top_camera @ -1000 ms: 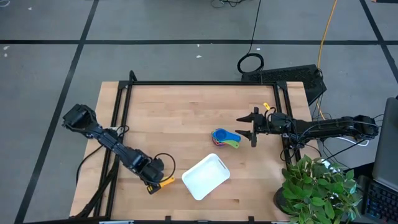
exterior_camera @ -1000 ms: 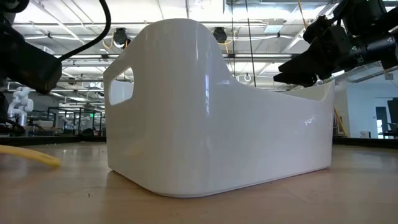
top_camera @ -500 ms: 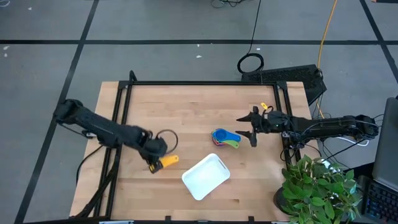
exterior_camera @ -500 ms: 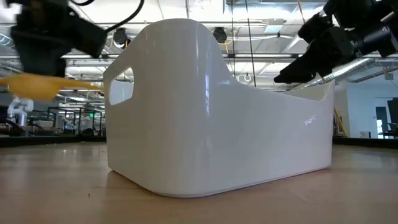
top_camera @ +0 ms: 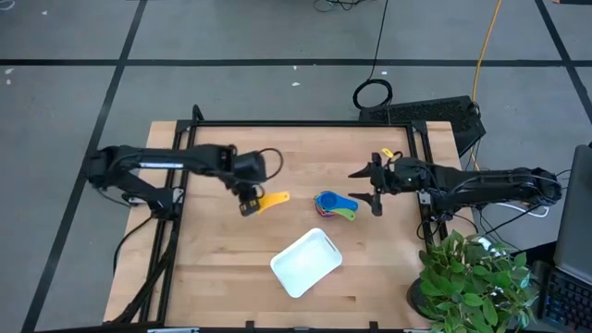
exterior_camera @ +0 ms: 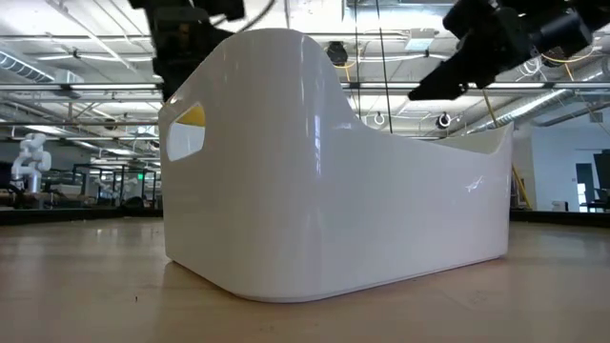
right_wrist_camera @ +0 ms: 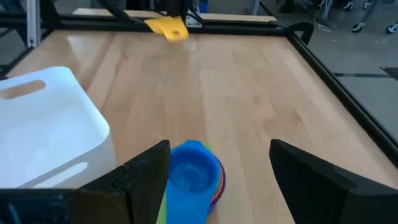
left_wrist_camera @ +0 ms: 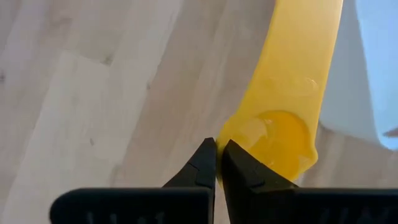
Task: Nest measuring cups in basket
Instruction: Stack the yellow measuring cup on top of the blue measuring cup
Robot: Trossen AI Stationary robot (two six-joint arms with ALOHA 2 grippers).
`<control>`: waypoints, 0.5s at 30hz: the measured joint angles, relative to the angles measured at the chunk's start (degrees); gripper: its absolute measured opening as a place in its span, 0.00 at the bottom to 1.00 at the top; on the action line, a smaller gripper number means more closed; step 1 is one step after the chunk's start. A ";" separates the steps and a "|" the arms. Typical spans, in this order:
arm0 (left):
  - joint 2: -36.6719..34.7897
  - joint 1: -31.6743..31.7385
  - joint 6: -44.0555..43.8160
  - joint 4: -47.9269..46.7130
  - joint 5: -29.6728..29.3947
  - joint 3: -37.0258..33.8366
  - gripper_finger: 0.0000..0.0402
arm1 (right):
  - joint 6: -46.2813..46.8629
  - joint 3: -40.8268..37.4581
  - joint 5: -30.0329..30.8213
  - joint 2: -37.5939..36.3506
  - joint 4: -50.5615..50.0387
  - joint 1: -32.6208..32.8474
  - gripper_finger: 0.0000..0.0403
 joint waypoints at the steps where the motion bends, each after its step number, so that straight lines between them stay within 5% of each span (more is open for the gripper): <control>1: 1.69 0.95 1.32 -0.35 0.56 0.92 0.02 | -0.60 1.11 -0.23 1.62 -0.10 -0.03 0.66; 15: 22.41 5.04 10.04 -6.85 2.22 23.15 0.02 | -9.00 20.14 -9.92 27.03 -0.19 -2.76 0.66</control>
